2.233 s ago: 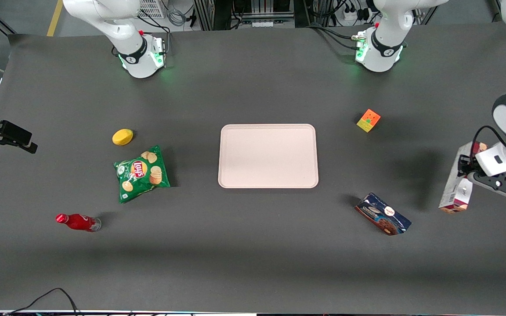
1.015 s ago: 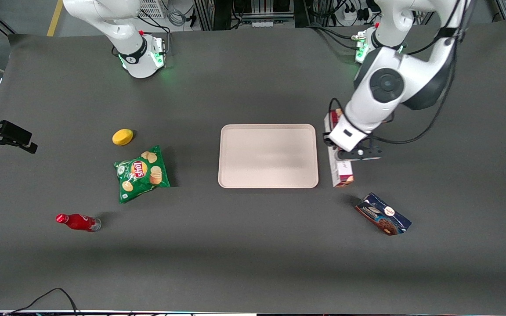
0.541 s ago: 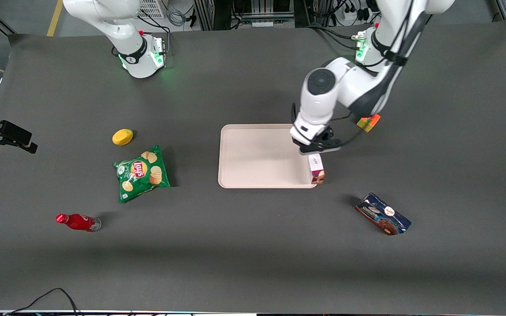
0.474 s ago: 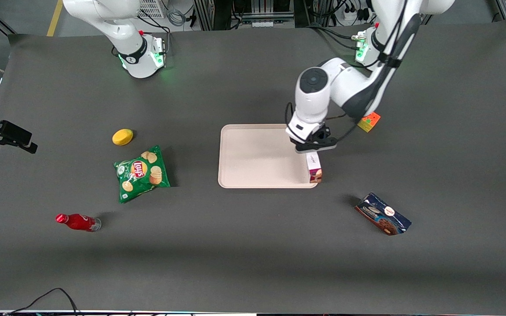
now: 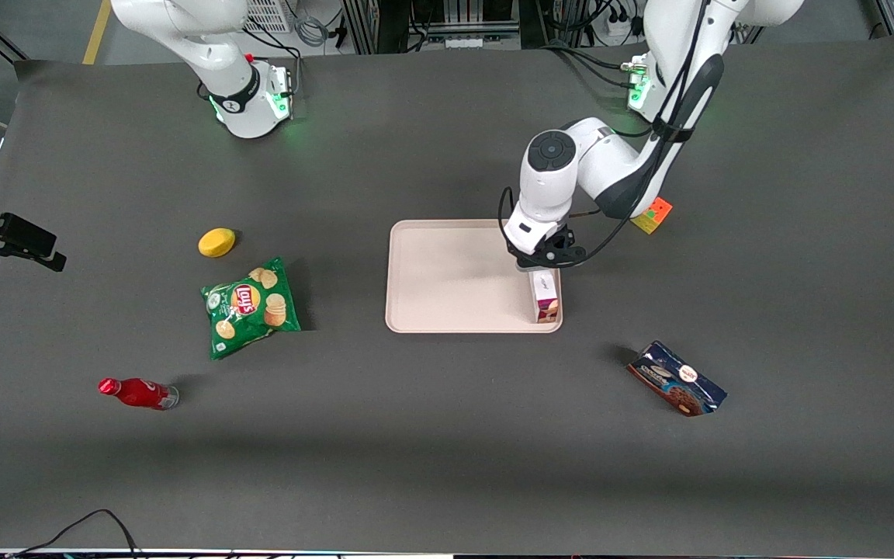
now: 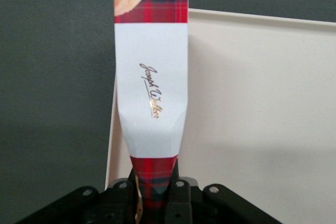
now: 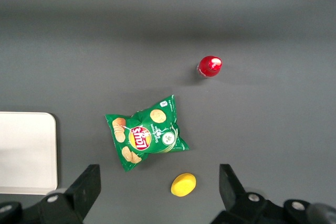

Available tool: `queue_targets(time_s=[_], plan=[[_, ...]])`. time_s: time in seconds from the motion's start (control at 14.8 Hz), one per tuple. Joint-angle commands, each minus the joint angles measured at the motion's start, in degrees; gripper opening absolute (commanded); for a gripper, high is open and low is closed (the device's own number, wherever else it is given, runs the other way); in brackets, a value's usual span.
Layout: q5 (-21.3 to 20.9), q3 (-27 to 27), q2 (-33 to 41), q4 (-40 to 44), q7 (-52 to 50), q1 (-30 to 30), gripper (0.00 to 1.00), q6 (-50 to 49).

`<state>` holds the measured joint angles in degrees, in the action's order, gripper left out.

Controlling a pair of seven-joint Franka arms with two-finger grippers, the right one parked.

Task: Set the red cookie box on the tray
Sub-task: 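Lower the box onto the tray and open the left gripper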

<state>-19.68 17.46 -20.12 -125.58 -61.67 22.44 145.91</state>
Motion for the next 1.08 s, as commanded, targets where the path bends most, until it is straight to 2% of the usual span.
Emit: queue_targets(time_s=[0.0, 0.27, 0.41, 0.47, 0.54, 0.88, 0.95, 1.02], plan=[[-1.50, -0.24, -1.32, -0.19, -1.70, 0.23, 0.00, 2.80], [-1.50, -0.24, -1.41, -0.19, -1.43, 0.23, 0.00, 2.18], [-1.50, -0.41, -1.50, -0.10, -0.91, 0.15, 0.56, 2.18], [-1.50, -0.76, -1.41, -0.01, -0.91, 0.23, 0.88, 2.01], [-1.50, -0.76, -1.32, 0.42, -1.34, 0.23, 1.00, 1.75], [-0.10, -1.20, -0.88, 5.25, 0.31, -0.12, 1.00, -6.06], [1.82, -1.55, -0.79, 6.74, 2.41, -0.21, 1.00, -8.25], [5.75, -1.99, -0.27, 8.32, 6.61, -0.29, 1.00, -10.36]])
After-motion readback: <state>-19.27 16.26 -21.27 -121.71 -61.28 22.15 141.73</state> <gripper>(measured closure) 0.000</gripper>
